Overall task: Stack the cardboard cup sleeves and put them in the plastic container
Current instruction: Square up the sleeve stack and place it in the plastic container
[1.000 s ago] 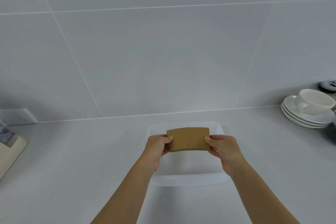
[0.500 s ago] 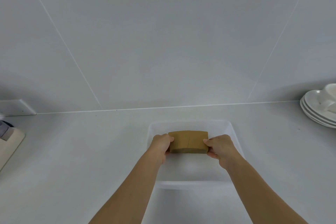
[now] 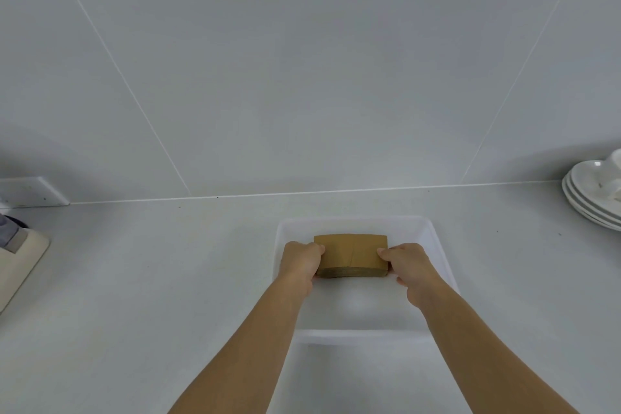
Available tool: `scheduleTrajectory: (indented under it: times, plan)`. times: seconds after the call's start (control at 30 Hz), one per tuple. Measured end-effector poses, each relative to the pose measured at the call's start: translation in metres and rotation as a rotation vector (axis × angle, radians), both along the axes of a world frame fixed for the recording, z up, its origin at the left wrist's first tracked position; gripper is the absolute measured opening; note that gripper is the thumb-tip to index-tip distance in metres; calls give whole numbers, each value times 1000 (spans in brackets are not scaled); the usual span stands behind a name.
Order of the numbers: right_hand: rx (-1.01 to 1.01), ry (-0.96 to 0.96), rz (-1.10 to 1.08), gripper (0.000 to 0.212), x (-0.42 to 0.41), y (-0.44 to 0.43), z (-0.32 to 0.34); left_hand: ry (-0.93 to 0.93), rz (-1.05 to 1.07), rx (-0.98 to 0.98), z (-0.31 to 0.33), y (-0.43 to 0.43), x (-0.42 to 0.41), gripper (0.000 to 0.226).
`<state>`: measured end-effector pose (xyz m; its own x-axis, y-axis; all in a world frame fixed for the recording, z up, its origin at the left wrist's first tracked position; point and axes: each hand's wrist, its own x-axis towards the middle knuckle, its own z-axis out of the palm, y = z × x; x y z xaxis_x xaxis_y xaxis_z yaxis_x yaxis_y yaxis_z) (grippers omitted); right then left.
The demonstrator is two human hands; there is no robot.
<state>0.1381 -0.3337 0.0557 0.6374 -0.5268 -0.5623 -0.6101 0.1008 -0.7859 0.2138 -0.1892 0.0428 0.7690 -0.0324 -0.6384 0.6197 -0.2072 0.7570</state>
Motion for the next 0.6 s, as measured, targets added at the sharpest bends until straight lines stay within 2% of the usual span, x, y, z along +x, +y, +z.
scheduleTrajectory:
  times: [0.23, 0.43, 0.5, 0.6]
  plan:
    - [1, -27, -2, 42, -1, 1, -2, 4, -7, -23, 2, 0, -3, 42]
    - [-15, -34, 11, 46, 0, -1, -6, 11, -25, -51, 2, 1, -3, 44]
    - [-28, -23, 9, 43, 1, -1, -8, 17, -32, -58, 2, 2, -3, 43]
    - [-42, -30, 18, 26, 0, -2, -9, 19, -54, -82, 4, 4, -3, 40]
